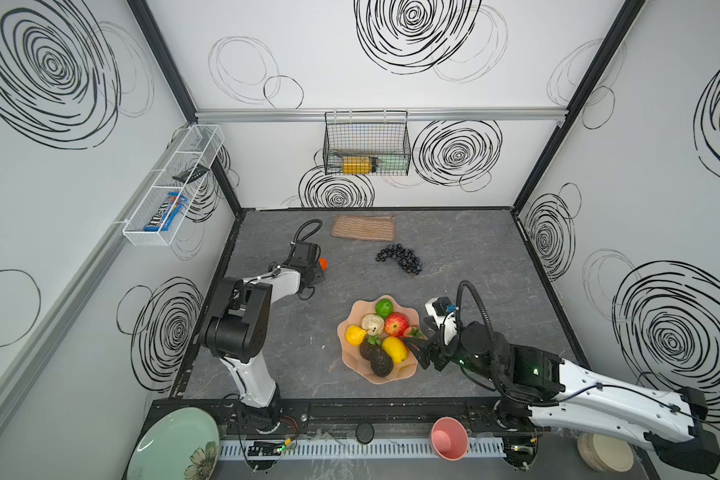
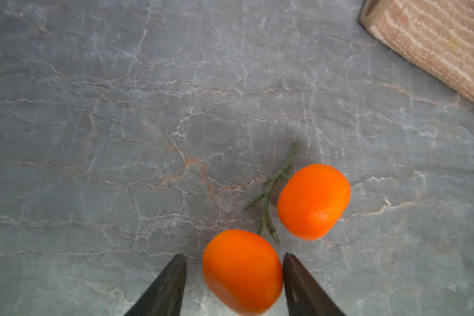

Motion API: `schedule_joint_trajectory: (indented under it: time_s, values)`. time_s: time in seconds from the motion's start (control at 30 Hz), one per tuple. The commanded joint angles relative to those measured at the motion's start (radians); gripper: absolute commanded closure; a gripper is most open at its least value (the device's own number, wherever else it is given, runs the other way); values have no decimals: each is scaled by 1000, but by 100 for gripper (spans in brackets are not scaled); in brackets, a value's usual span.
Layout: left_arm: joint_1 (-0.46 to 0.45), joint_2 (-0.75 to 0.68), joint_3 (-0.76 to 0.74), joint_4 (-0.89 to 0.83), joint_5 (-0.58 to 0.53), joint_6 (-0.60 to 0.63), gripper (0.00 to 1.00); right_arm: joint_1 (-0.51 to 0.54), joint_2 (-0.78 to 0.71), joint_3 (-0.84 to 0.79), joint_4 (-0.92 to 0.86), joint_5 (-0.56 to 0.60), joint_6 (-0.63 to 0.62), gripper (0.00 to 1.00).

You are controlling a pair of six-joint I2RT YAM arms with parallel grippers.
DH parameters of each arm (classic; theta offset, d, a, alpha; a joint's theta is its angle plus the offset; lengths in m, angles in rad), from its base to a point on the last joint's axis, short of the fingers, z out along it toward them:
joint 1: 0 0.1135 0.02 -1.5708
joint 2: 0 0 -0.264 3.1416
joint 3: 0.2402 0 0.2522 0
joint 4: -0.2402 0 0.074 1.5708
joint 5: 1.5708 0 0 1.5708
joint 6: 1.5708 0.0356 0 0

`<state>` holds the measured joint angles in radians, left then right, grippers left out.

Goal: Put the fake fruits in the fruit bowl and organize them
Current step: 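Grasp the orange tangerines with the left gripper, then carry the tangerines over the bowl with the left gripper while the right approaches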

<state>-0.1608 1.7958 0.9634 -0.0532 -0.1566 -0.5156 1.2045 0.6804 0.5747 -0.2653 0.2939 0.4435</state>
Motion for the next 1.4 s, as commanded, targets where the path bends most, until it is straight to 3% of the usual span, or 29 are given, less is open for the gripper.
schedule_joint_trajectory:
  time_s: [0.0, 0.27, 0.6, 0.93, 1.2, 1.37]
  values:
    - [13, 16, 29, 33, 29, -8, 44, -6, 5, 6, 28, -2, 1, 13]
    - [20, 17, 16, 57, 68, -21, 56, -6, 14, 4, 36, -5, 4, 13]
    - [16, -101, -65, 136, 168, -90, 61, -31, 8, 2, 39, -17, 37, 11]
    - [-66, -336, -212, 282, 406, -236, 63, -283, 57, -5, 159, -302, 54, 11]
    - [-217, -490, -241, 288, 485, -170, 63, -459, 139, 42, 203, -514, 22, 14]
    - [-295, -560, -243, 305, 483, -128, 63, -497, 180, 80, 181, -554, -22, 18]
